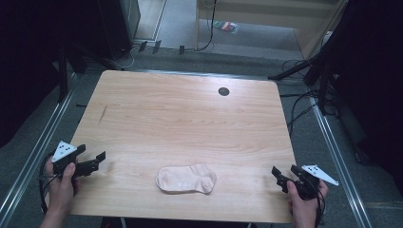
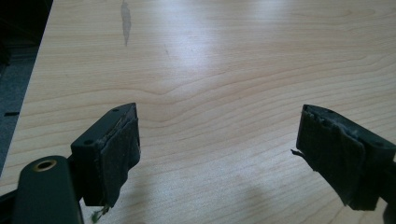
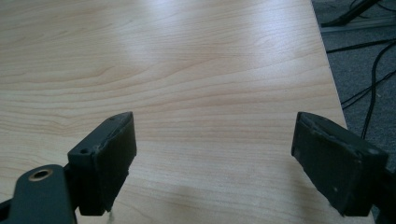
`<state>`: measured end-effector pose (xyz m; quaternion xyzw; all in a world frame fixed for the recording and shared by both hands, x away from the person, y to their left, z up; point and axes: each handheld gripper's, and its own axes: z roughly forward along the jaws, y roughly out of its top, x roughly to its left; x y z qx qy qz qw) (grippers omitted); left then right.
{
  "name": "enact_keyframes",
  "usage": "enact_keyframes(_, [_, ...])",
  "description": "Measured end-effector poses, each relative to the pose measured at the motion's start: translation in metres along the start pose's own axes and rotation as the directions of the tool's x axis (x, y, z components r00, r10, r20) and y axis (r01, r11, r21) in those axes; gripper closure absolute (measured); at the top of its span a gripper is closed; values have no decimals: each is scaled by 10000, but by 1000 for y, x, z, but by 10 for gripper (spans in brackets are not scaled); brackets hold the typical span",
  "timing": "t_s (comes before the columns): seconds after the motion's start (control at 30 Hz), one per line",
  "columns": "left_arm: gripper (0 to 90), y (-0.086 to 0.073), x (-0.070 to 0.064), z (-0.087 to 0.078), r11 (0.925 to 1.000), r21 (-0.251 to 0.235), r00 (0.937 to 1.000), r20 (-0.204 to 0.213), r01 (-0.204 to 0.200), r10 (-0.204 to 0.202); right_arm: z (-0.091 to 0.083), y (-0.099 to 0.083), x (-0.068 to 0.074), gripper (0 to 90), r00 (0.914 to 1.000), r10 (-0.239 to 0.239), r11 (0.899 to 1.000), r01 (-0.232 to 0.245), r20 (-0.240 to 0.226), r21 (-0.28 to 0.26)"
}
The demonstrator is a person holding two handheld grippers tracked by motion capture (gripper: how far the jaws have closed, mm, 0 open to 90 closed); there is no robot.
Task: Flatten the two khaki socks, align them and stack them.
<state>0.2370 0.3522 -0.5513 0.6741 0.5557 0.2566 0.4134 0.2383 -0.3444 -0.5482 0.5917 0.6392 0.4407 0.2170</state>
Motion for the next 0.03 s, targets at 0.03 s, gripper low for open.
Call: enact_keyframes(0.03, [139, 0, 0, 0, 10000, 46, 10000, 1, -11, 11, 0, 0, 1, 138, 10000, -62, 10000, 62, 33, -43])
